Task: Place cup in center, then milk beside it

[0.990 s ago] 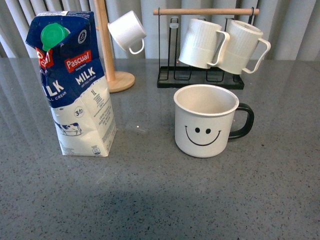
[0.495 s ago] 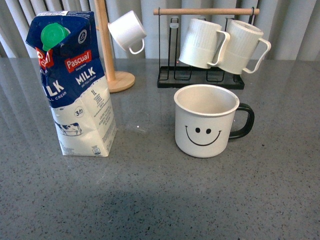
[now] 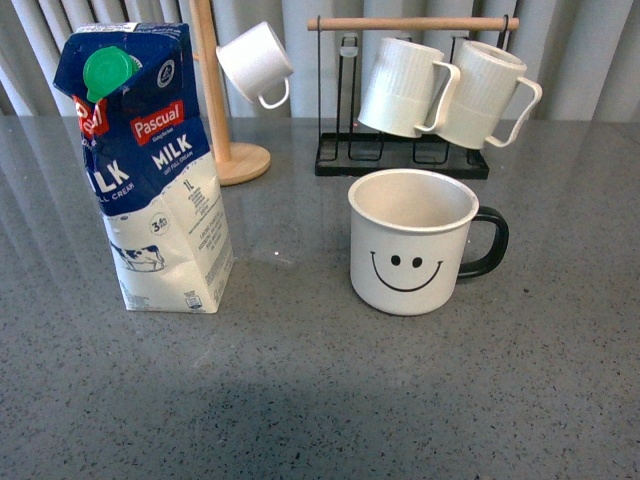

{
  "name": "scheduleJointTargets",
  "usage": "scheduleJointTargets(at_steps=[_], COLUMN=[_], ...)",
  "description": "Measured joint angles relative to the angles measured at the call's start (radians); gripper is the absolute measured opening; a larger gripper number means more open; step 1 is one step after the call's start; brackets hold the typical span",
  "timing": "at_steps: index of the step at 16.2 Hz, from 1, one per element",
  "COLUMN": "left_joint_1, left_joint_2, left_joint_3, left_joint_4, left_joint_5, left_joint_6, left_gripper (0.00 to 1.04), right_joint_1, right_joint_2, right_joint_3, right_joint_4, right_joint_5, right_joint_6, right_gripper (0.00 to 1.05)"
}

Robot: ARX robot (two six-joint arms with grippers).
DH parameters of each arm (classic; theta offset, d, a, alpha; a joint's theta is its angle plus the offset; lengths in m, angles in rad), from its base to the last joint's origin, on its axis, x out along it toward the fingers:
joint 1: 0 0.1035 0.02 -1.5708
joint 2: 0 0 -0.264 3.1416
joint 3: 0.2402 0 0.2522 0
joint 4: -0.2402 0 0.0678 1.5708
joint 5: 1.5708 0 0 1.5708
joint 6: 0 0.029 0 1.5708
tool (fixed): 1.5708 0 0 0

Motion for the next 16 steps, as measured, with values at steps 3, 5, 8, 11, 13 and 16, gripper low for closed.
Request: scheduleJointTargets(at_steps=[3, 5, 8, 11, 13, 16], left_joint_1=[0.0, 0.0, 0.0, -0.01, -0.078, -0.101], left_joint_2=[0.0, 0.0, 0.0, 0.042, 0.173, 0.303], left_joint_3=[0.0, 0.0, 0.0, 0.037, 0.076, 0.114], left_joint_4=[0.0, 0.0, 0.0, -0.13, -0.137, 0.035], left_joint_5=[0.0, 0.0, 0.0, 0.009, 0.002, 0.016], left_joint_6=[0.0, 0.0, 0.0, -0.02, -0.048, -0.071], left_gripper=[0.98, 0.98, 0.98, 0.98, 0.98, 0.98], right_joint_1=[0.0, 0.0, 0.0, 0.0, 0.0, 0.0], right_joint_2=[0.0, 0.0, 0.0, 0.0, 0.0, 0.0], right_joint_3=[0.0, 0.0, 0.0, 0.0, 0.0, 0.0], right_joint_4=[0.0, 0.0, 0.0, -0.001, 0.0, 0.0], right_joint_5=[0.0, 0.0, 0.0, 0.0, 0.0, 0.0], right_joint_6=[0.0, 0.0, 0.0, 0.0, 0.0, 0.0], right_gripper=[0.95, 0.97, 0.98, 0.98, 0.98, 0.98])
